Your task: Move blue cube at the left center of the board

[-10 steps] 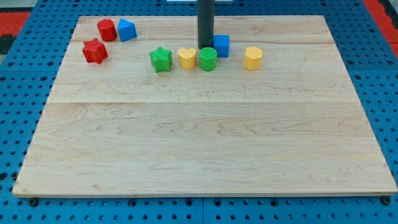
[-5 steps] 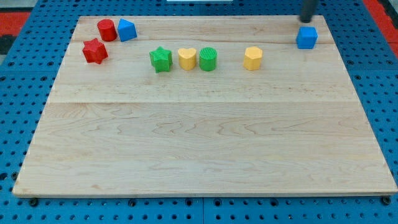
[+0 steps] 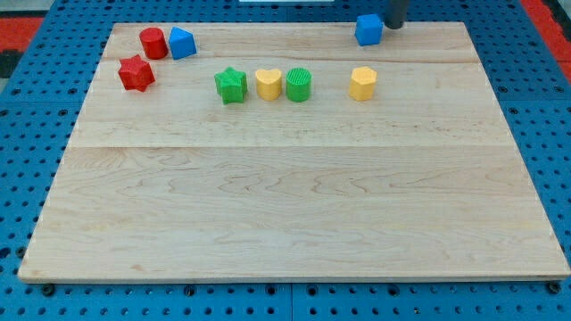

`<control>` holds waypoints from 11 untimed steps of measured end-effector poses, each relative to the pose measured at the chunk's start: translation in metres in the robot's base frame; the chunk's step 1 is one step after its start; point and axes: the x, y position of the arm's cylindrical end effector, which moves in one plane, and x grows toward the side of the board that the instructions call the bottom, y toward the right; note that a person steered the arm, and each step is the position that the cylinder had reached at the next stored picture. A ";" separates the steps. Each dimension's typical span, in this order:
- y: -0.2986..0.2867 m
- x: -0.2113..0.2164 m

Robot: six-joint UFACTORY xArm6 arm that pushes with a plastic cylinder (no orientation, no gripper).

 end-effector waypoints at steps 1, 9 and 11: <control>-0.034 0.011; -0.405 0.138; -0.345 0.198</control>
